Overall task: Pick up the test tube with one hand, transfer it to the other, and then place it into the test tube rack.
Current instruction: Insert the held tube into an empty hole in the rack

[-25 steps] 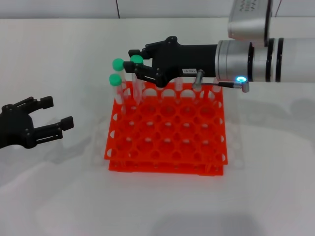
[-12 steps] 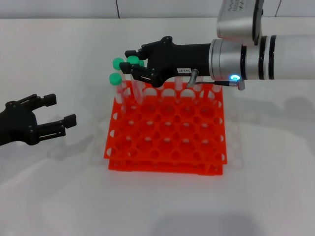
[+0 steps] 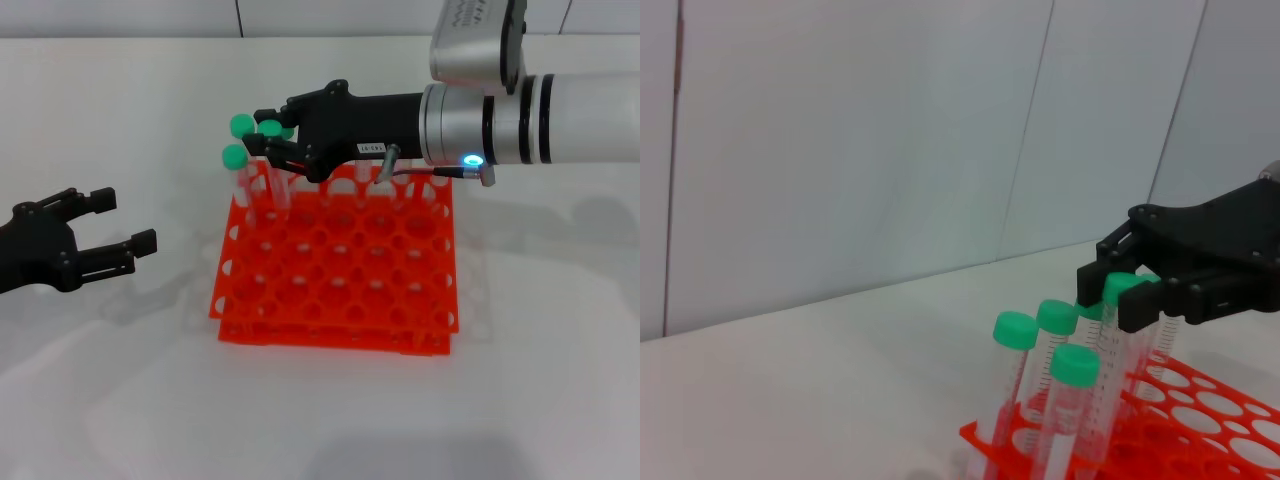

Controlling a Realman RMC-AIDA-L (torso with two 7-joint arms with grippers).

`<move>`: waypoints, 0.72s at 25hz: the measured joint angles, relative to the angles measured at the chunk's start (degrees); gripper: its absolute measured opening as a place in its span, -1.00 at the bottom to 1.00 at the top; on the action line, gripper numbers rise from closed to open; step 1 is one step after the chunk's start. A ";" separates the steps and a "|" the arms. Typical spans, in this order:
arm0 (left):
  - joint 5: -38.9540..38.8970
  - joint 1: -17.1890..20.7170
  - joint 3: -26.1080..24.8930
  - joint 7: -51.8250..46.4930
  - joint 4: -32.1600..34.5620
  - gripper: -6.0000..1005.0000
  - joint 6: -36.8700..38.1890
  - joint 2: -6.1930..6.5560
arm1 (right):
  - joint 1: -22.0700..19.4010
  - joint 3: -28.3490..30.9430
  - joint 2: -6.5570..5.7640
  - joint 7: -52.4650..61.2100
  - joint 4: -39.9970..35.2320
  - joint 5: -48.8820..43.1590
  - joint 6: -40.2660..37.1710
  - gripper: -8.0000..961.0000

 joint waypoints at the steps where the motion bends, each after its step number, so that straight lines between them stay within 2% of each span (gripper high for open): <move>1: 0.00 -0.01 0.00 0.00 0.00 0.75 0.00 0.00 | -0.05 -0.10 0.00 0.09 0.02 0.00 0.02 -0.22; 18: -0.01 -0.47 0.00 0.00 0.01 0.74 0.03 0.00 | -0.42 -0.34 0.00 0.28 0.68 0.10 0.67 -0.19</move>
